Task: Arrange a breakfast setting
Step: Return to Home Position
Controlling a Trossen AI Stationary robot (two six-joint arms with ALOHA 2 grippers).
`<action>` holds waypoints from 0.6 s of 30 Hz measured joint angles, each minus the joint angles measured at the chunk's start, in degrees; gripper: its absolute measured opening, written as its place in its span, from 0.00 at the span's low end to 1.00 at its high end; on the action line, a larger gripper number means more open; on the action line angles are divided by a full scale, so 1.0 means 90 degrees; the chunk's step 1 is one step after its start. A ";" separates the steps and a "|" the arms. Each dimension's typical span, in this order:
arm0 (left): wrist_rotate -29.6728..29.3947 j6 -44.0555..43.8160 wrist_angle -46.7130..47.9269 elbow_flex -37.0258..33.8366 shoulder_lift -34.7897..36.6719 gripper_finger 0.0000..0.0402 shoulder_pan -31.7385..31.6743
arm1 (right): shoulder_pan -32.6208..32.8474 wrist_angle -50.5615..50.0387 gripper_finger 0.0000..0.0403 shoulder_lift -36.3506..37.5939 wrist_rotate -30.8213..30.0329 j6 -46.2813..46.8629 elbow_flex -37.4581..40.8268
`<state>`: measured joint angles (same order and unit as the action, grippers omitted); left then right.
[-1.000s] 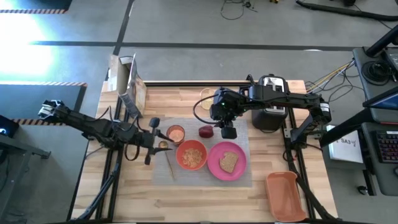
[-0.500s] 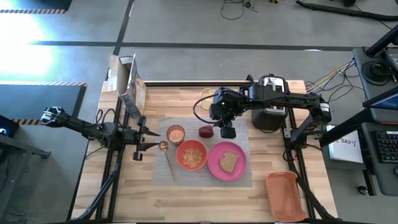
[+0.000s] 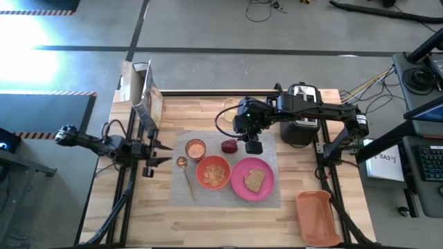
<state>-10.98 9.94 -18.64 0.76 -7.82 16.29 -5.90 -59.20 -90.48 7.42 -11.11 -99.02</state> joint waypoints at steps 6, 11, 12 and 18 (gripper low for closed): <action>0.0000 -0.0064 0.0465 -0.0020 0.0463 0.34 0.0000 | 0.0001 0.0002 0.31 0.0000 0.0000 0.0000 0.0000; 0.0000 -0.0067 0.1071 -0.0020 0.0828 0.34 0.0000 | 0.0000 0.0002 0.31 0.0000 0.0000 0.0001 0.0000; 0.0000 -0.0085 0.1178 -0.0020 0.0877 0.34 0.0000 | 0.0001 0.0002 0.31 0.0000 0.0000 0.0000 0.0000; 0.0000 -0.0347 0.1418 -0.0021 0.0871 0.34 0.0000 | 0.0001 0.0007 0.31 0.0000 -0.0002 0.0002 0.0000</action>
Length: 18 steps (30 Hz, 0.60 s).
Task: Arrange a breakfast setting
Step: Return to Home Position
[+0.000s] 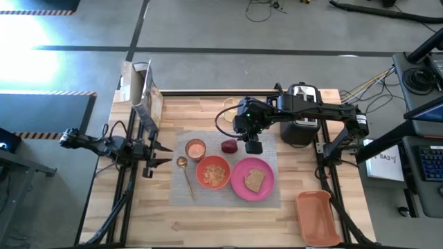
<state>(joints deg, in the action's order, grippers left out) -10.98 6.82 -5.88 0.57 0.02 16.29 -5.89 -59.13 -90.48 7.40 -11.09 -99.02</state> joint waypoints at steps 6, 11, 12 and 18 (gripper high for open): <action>0.0000 0.0011 -0.0037 -0.0001 0.0001 0.34 0.0000 | -0.0002 0.0002 0.31 0.0000 0.0002 -0.0002 0.0000; 0.0000 0.0014 -0.0046 -0.0001 0.0002 0.34 0.0000 | 0.0000 0.0002 0.31 0.0000 0.0002 -0.0001 0.0000; 0.0000 0.0014 -0.0043 -0.0001 0.0002 0.34 0.0000 | 0.0000 0.0002 0.31 0.0000 0.0002 -0.0002 0.0000; 0.0000 0.0014 -0.0049 0.0002 0.0002 0.34 0.0000 | -0.0002 0.0005 0.31 0.0000 0.0002 -0.0002 0.0000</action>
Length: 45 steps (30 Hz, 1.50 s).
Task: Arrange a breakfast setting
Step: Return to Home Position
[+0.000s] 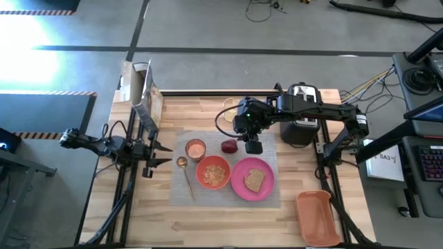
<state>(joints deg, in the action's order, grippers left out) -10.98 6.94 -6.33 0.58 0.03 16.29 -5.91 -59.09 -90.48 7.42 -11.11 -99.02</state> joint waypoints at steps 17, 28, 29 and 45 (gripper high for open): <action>0.0000 0.0002 0.0000 0.0000 -0.0002 0.34 0.0000 | 0.0002 0.0000 0.31 0.0000 0.0000 0.0000 0.0000; 0.0000 0.0002 0.0000 0.0002 -0.0002 0.34 0.0000 | 0.0000 0.0002 0.31 0.0000 0.0000 0.0000 0.0000; 0.0000 0.0002 0.0000 0.0002 -0.0002 0.34 0.0000 | 0.0000 0.0002 0.31 0.0000 0.0000 0.0000 0.0000; 0.0000 0.0003 -0.0005 0.0002 -0.0012 0.34 0.0000 | 0.0002 0.6325 0.31 0.2290 0.0002 -0.0112 0.4082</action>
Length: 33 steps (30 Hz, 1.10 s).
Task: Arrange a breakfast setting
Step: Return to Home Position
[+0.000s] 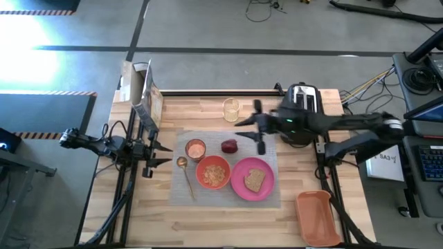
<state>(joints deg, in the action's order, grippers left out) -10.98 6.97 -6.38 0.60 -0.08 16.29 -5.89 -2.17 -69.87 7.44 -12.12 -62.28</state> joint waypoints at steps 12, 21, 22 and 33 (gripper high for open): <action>0.0000 0.0002 0.0007 0.0000 -0.0024 0.34 0.0000 | -0.0003 0.2002 0.31 0.3902 0.0007 0.0244 0.4175; 0.0000 0.0000 0.0005 0.0002 -0.0024 0.34 0.0000 | -0.0421 0.1937 0.31 0.6447 0.0017 0.0997 0.5733; 0.0000 0.0001 0.0005 0.0002 -0.0024 0.34 0.0000 | -0.0494 0.1938 0.31 0.6615 0.0019 0.1069 0.5835; 0.0000 0.0001 0.0005 0.0002 -0.0044 0.34 0.0000 | -0.1073 0.1948 0.31 0.7423 0.0075 0.1367 0.6475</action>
<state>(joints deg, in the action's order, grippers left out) -10.98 6.97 -6.33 0.62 -0.47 16.29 -15.55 15.36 -3.06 8.12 0.18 -4.01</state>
